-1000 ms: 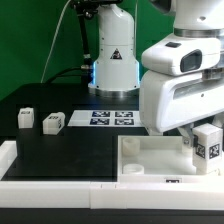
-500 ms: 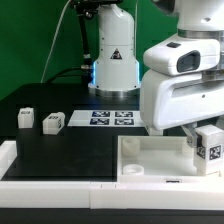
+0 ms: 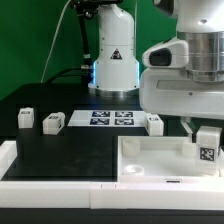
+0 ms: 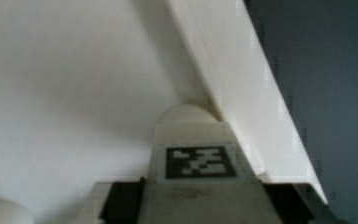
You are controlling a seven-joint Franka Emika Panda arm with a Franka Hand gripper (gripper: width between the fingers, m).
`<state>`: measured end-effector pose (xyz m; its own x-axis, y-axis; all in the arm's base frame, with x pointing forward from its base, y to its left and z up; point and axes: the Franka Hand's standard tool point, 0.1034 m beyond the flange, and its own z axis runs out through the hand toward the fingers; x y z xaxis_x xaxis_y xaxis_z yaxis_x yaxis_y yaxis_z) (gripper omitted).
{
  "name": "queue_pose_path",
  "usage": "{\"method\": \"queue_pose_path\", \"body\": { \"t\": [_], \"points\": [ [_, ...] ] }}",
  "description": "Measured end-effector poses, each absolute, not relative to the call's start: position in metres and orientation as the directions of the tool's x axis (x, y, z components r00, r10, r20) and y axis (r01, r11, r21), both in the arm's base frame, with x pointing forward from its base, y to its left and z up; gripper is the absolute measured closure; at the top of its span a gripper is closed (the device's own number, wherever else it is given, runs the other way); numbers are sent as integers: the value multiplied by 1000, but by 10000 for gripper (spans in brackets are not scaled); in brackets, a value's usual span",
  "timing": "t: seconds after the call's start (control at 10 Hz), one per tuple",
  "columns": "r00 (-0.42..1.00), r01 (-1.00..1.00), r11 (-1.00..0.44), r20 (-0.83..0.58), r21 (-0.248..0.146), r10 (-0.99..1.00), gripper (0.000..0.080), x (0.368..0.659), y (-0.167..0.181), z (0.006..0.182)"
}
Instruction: Assemble one leg
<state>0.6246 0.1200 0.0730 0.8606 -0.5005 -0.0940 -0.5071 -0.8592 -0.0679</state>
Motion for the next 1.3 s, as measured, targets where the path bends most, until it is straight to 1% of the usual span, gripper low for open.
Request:
{"method": "queue_pose_path", "body": {
  "t": [0.1, 0.4, 0.5, 0.6, 0.7, 0.8, 0.9, 1.0, 1.2, 1.3],
  "points": [
    [763, -642, -766, -126, -35, -634, 509, 624, 121, 73],
    [633, -771, -637, -134, -16, -762, 509, 625, 122, 73],
    [665, -743, -669, -134, -21, -735, 419, 625, 122, 73],
    [699, -712, -702, -133, -27, -703, 274, 625, 122, 73],
    [737, -671, -740, -131, -34, -663, 274, 624, 123, 73],
    [832, -549, -834, -122, -49, -541, 172, 624, 124, 72],
    [902, -425, -903, -108, -56, -418, 172, 624, 125, 73],
    [958, -278, -960, -79, -38, -275, 154, 624, 128, 74],
    [999, 21, -1000, -25, -9, 21, 151, 626, 137, 77],
    [993, 115, -993, -26, -11, 115, 150, 626, 135, 77]
  ]
}}
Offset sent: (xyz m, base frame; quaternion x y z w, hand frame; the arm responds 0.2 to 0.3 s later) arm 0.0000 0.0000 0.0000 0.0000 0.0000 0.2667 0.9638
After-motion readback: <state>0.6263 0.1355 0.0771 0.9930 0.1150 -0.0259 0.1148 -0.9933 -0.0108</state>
